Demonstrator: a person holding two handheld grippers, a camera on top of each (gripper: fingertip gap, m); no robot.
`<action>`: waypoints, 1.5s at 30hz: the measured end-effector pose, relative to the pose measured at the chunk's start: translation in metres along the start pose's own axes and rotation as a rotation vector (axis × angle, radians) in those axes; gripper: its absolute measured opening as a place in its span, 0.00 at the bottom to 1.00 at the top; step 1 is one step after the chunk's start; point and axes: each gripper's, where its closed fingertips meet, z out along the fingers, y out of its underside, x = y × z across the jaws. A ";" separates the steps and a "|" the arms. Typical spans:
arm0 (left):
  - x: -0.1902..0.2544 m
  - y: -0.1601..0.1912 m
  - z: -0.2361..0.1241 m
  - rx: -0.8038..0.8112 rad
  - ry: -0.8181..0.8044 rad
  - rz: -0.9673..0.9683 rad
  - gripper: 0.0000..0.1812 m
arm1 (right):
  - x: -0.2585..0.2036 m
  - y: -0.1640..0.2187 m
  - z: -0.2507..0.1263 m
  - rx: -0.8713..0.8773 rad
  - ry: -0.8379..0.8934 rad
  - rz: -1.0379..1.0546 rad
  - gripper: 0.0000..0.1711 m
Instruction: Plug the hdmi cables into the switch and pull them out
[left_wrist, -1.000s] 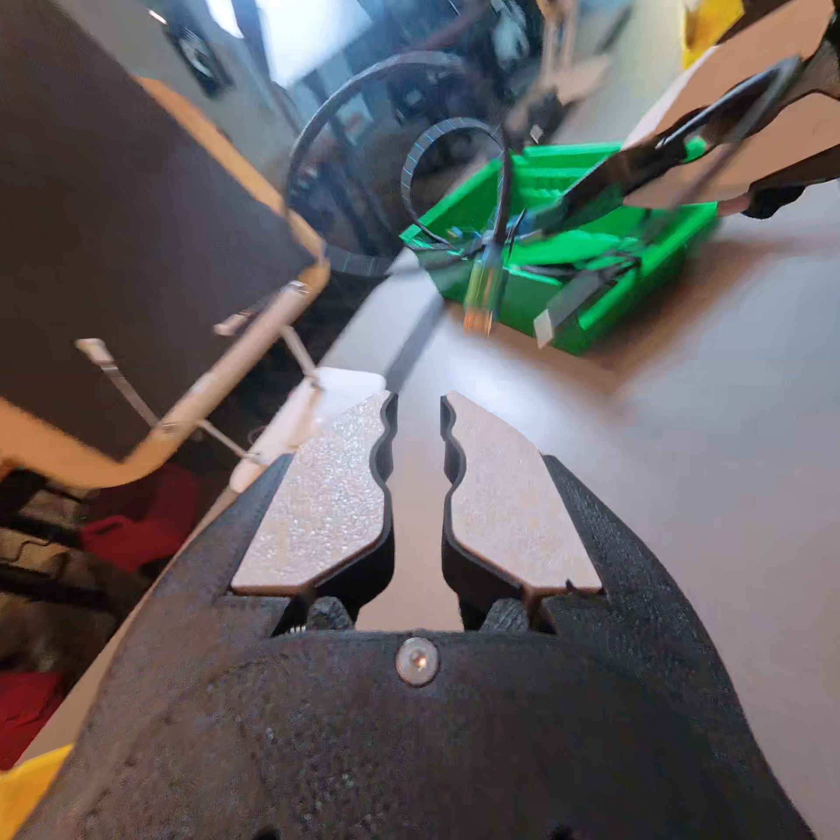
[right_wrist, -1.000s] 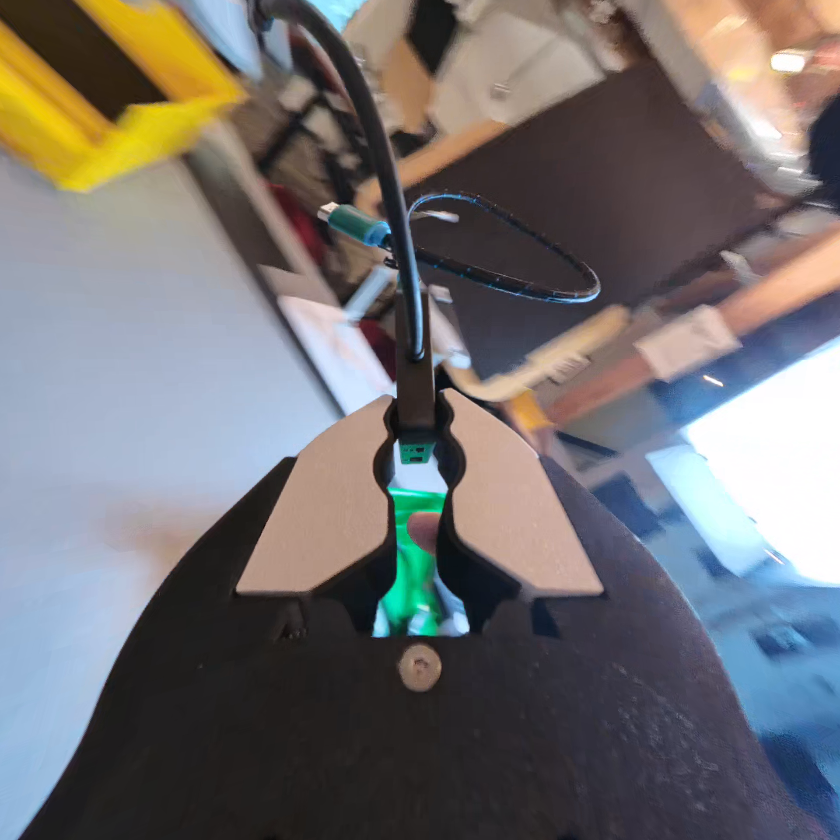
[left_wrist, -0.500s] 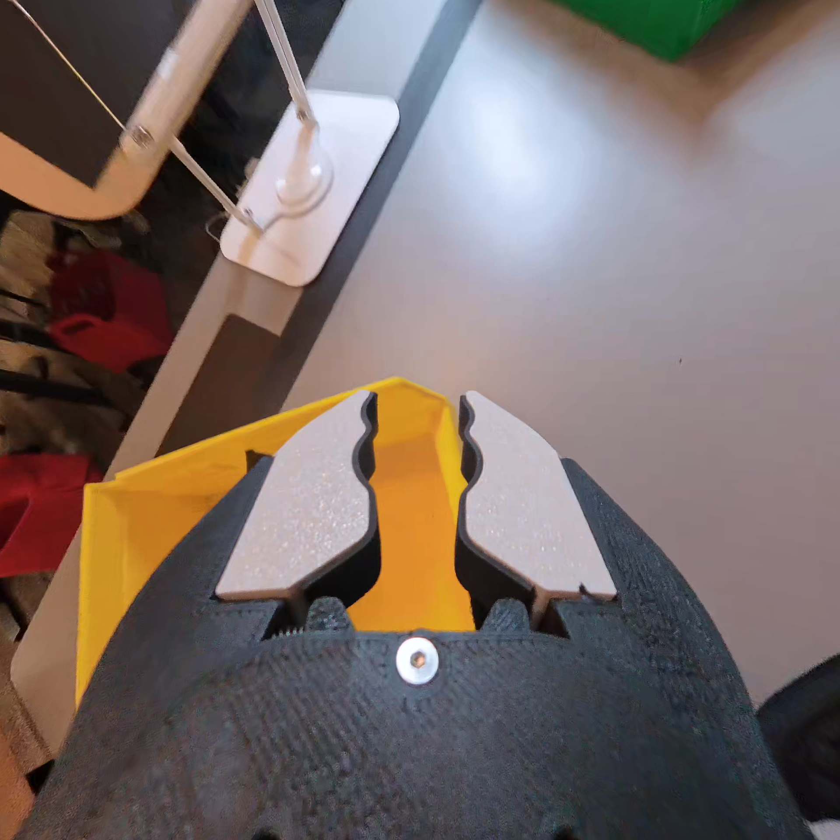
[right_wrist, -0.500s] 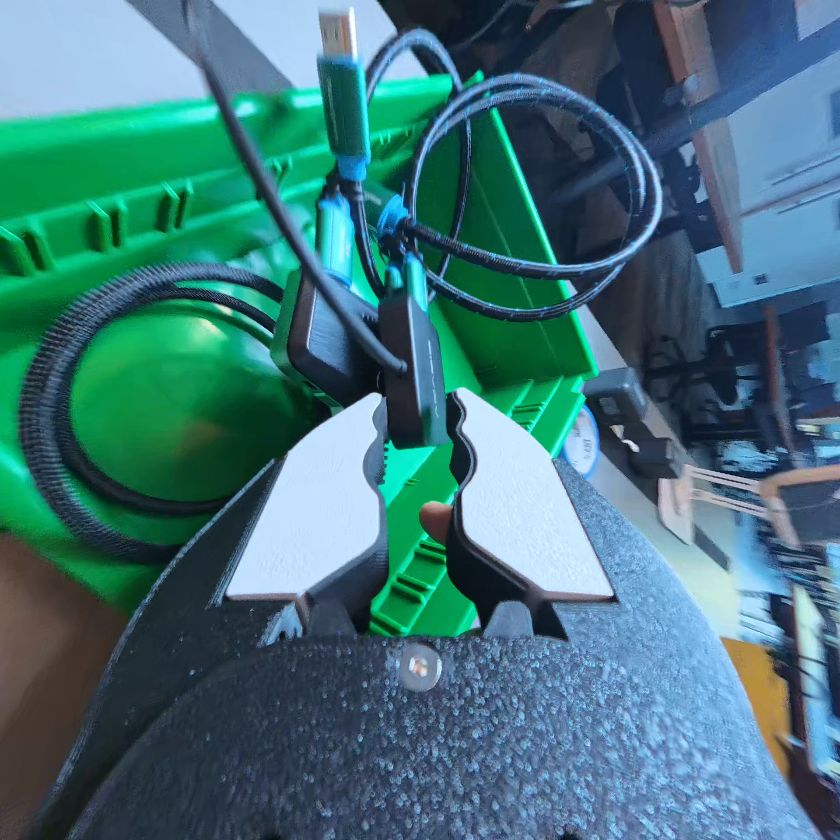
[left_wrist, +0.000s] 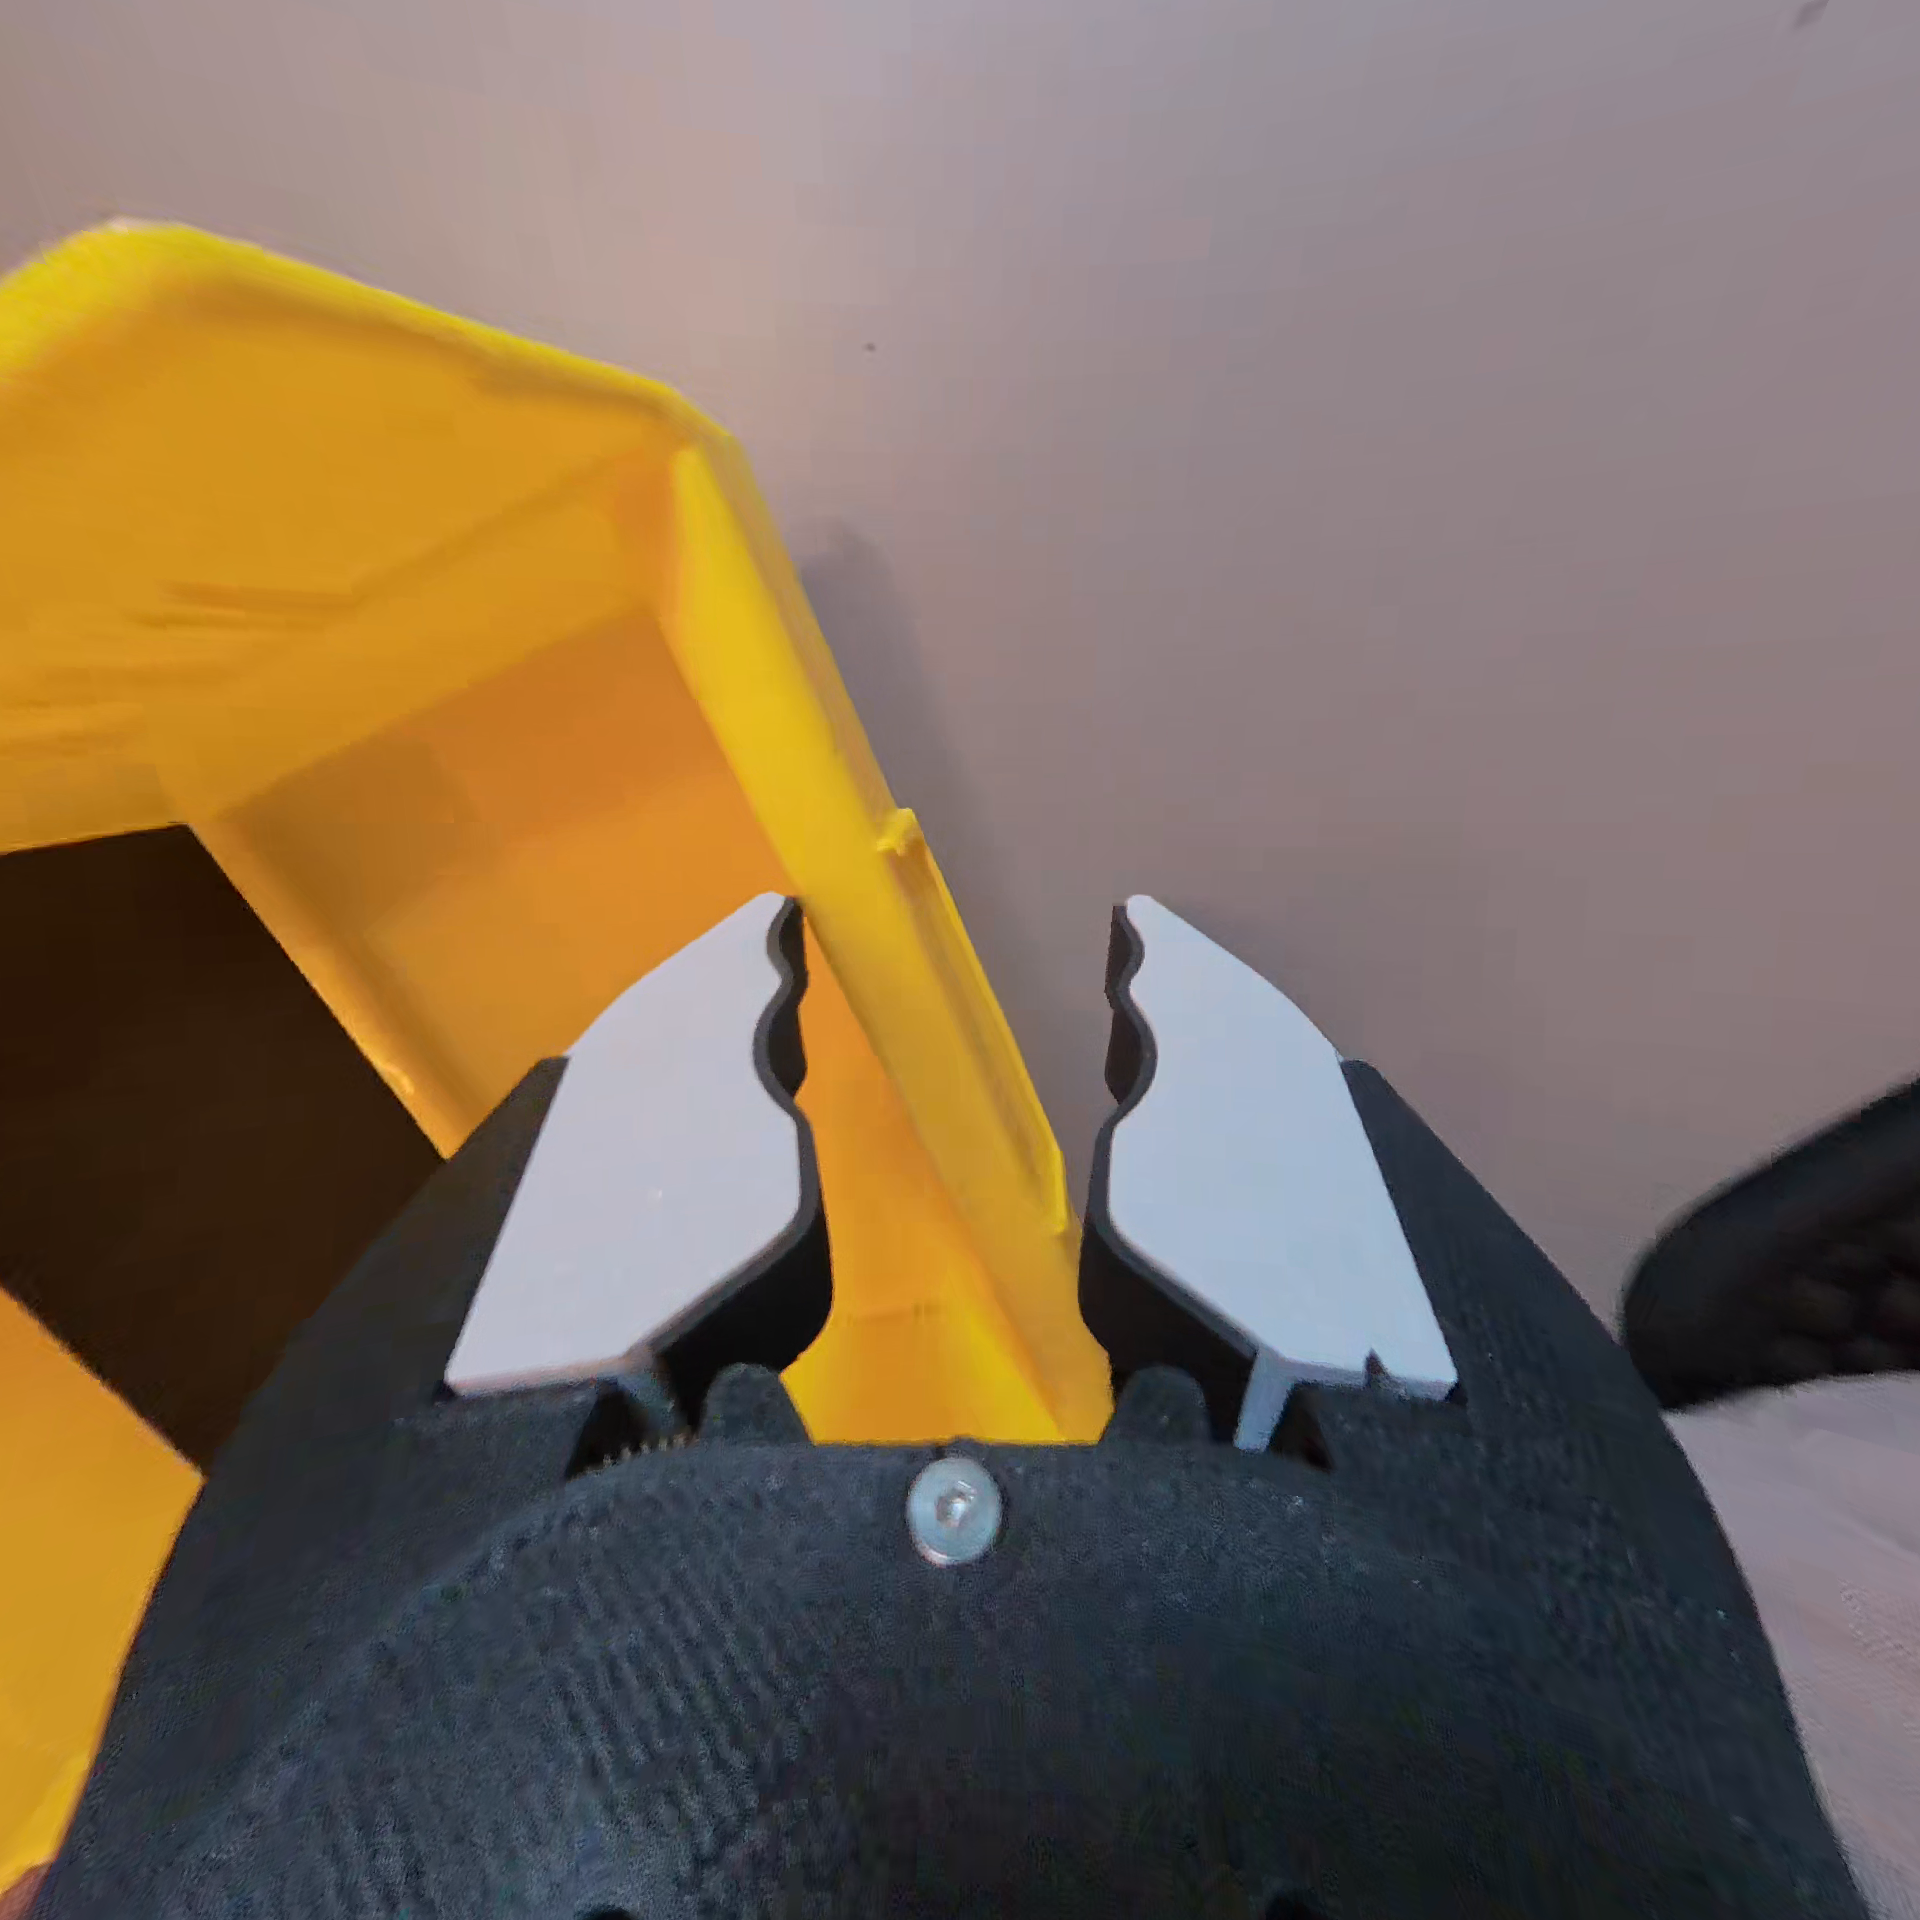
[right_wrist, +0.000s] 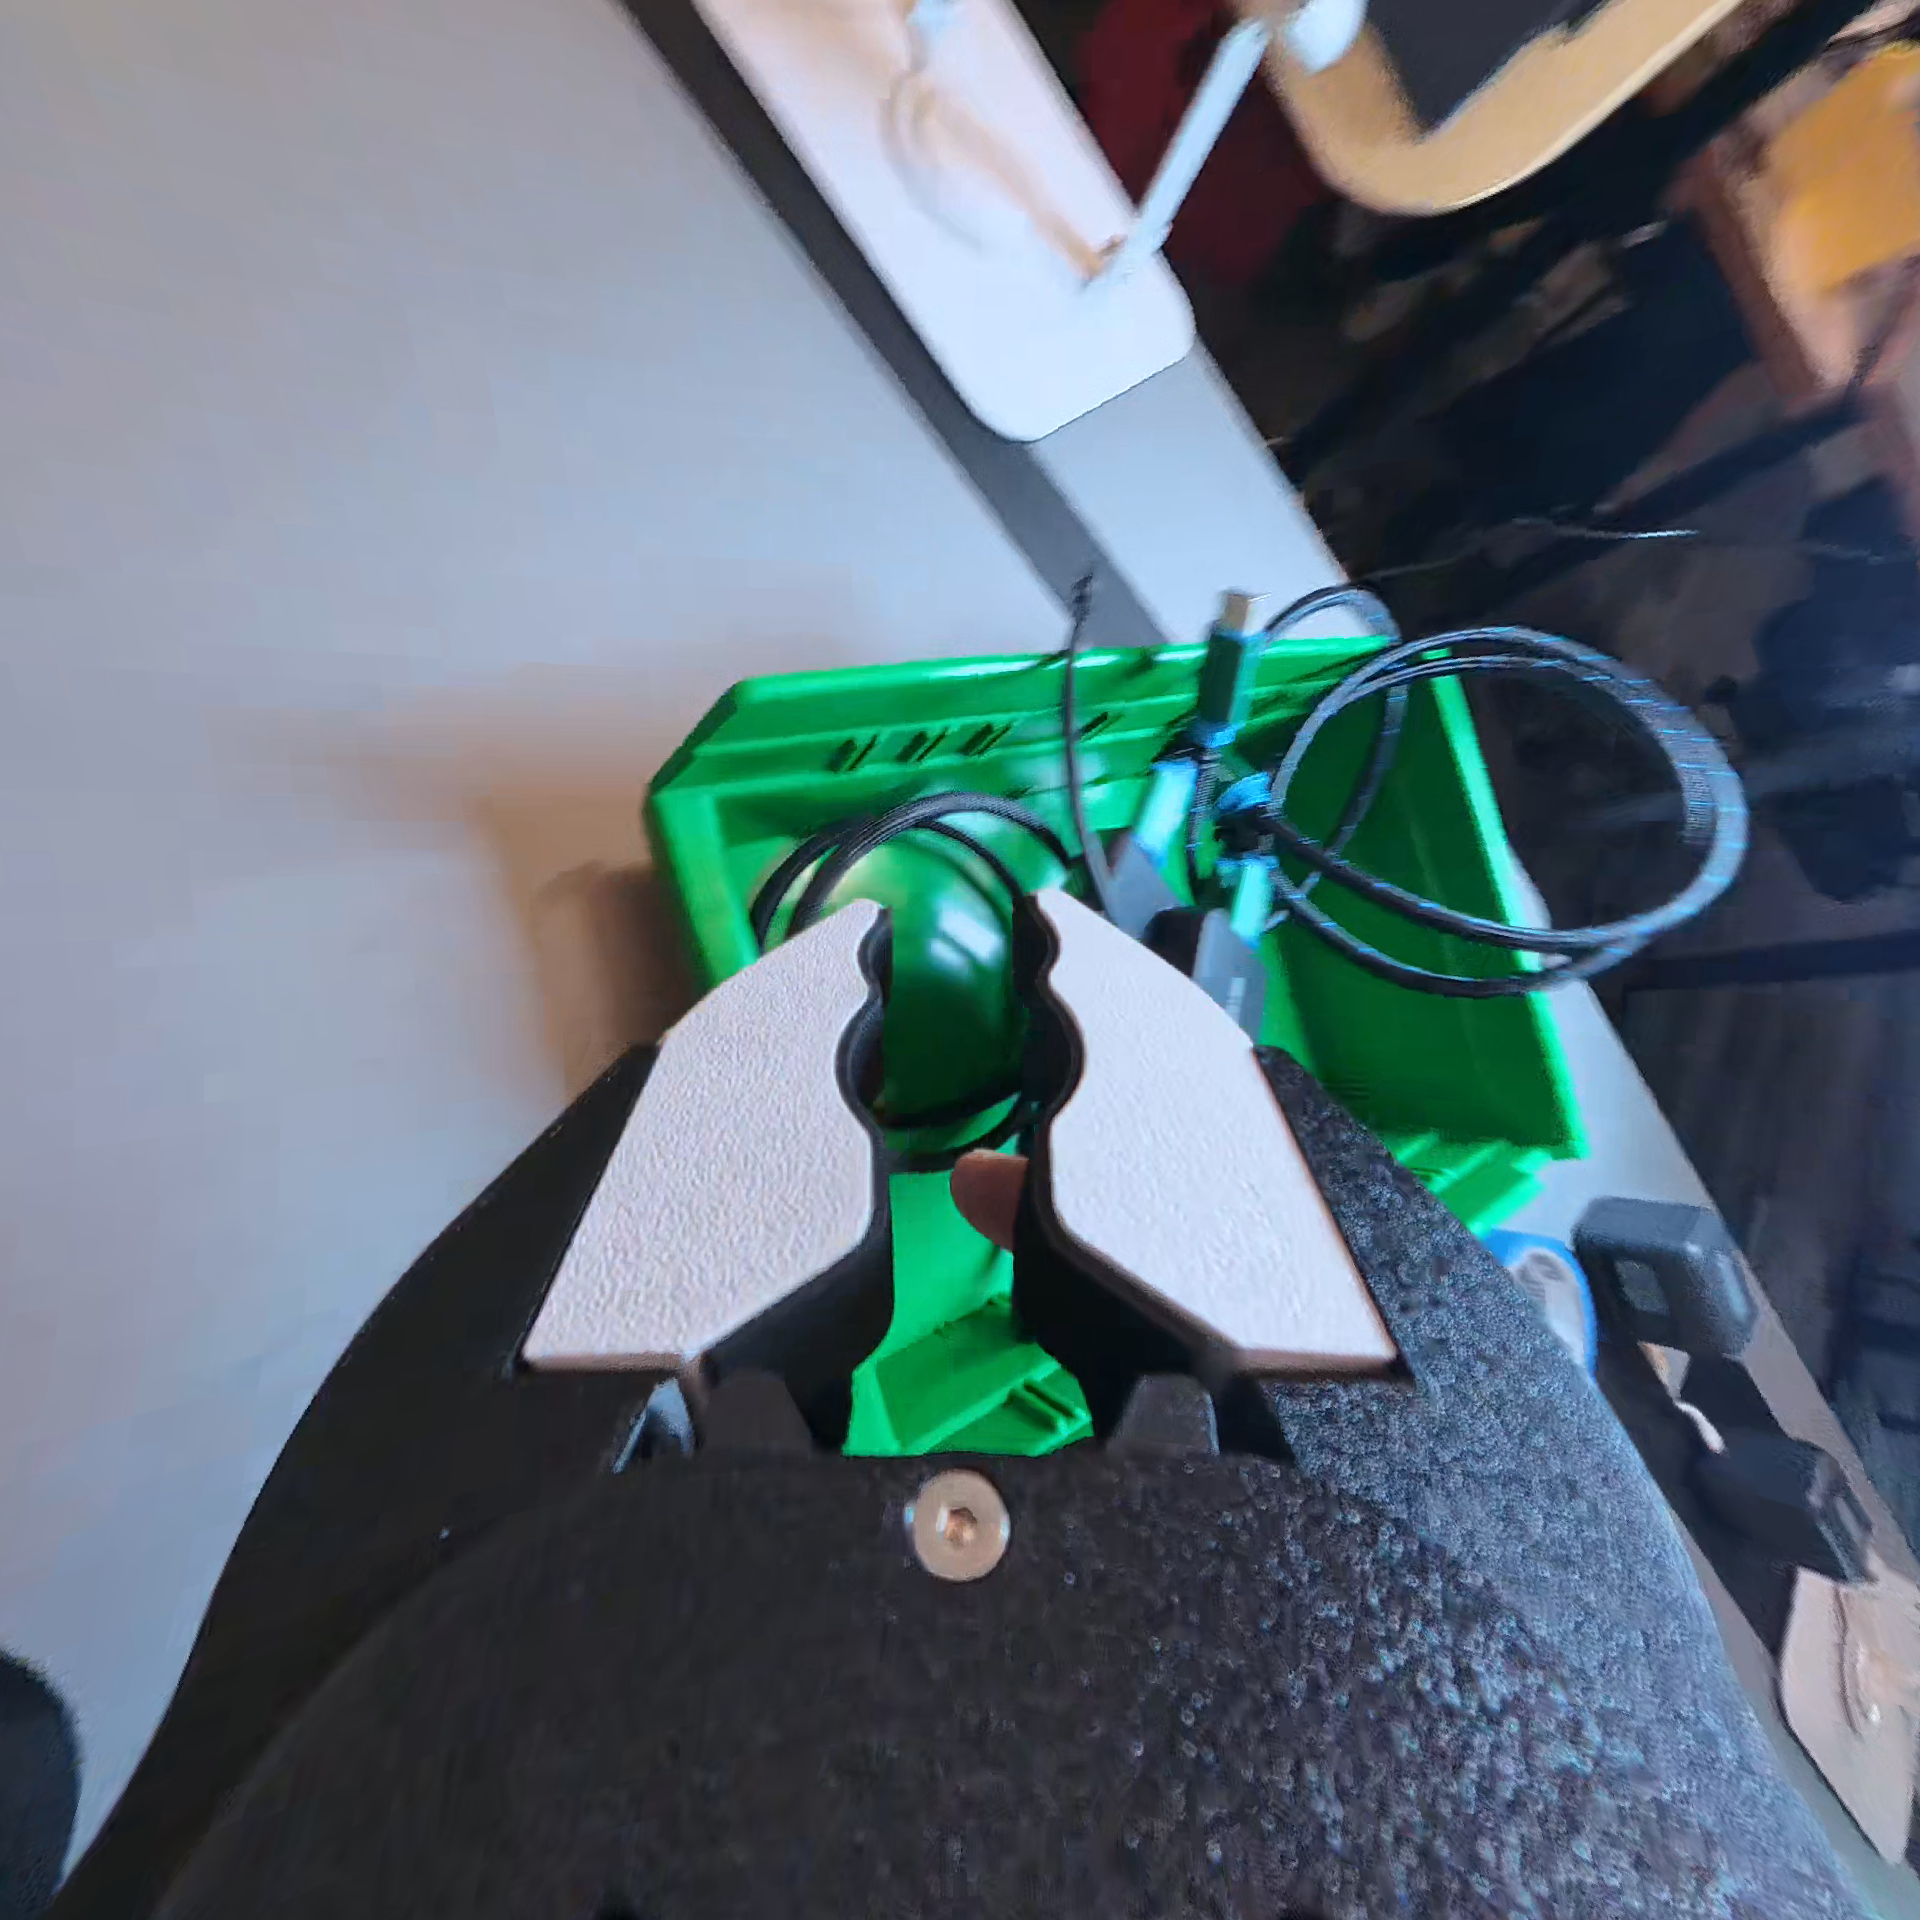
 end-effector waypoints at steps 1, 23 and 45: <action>-0.008 0.000 0.007 -0.032 -0.048 0.026 0.27 | -0.010 0.007 0.006 -0.040 -0.048 -0.027 0.13; 0.068 -0.107 0.011 0.140 -0.097 0.556 0.20 | -0.072 0.056 0.090 -0.485 -0.067 -0.416 0.17; 0.141 -0.172 -0.091 0.793 0.020 0.241 0.25 | -0.096 -0.052 -0.104 0.401 -0.034 0.122 0.17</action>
